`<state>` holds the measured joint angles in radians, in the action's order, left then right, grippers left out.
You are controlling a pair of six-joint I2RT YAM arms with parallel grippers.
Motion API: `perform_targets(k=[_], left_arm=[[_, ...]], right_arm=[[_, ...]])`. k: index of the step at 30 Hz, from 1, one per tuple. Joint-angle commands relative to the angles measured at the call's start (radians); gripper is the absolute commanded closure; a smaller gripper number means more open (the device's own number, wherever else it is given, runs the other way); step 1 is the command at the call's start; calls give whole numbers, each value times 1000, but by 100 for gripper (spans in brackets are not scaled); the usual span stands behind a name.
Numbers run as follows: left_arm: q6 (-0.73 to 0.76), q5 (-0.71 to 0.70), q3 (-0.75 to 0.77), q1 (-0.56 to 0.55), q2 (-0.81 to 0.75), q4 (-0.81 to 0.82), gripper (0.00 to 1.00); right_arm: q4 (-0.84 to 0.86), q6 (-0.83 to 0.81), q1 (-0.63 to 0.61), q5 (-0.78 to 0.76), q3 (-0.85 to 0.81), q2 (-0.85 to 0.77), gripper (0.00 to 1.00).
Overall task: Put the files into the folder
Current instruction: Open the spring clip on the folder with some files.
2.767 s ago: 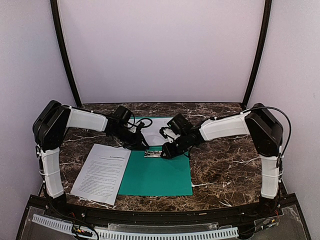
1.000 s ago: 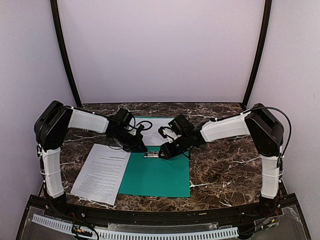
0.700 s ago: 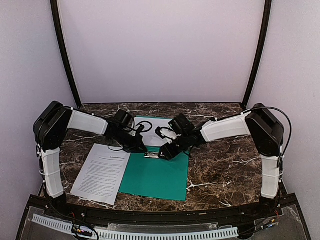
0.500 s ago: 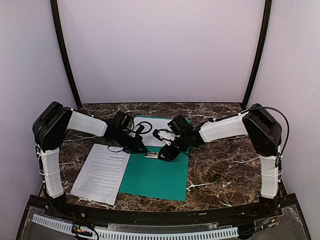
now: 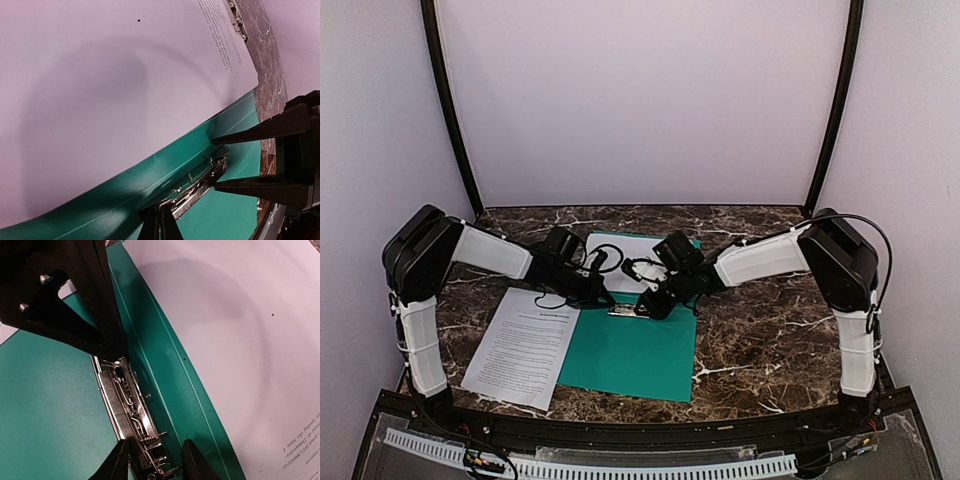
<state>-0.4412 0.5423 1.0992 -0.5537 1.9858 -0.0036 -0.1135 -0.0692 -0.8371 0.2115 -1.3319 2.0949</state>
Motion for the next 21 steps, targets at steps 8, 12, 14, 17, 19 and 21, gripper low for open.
perform_targets(k=[8, 12, 14, 17, 19, 21], left_arm=[[-3, -128, -113, -26, 58, -229, 99], [-15, -138, -136, -32, 49, -218, 99], [-25, -142, -154, -35, 49, -208, 99], [-33, -148, -185, -37, 49, -192, 99], [-33, -152, -195, -37, 49, -191, 99], [-32, -147, -198, -38, 45, -194, 99]], right_arm=[[-69, 32, -8, -163, 46, 55, 70], [-72, 34, -10, -178, 46, 69, 71], [-71, 36, -11, -178, 47, 72, 71], [-68, 37, -15, -180, 51, 77, 71], [-70, 39, -18, -189, 51, 80, 71], [-74, 43, -20, -197, 50, 84, 72]])
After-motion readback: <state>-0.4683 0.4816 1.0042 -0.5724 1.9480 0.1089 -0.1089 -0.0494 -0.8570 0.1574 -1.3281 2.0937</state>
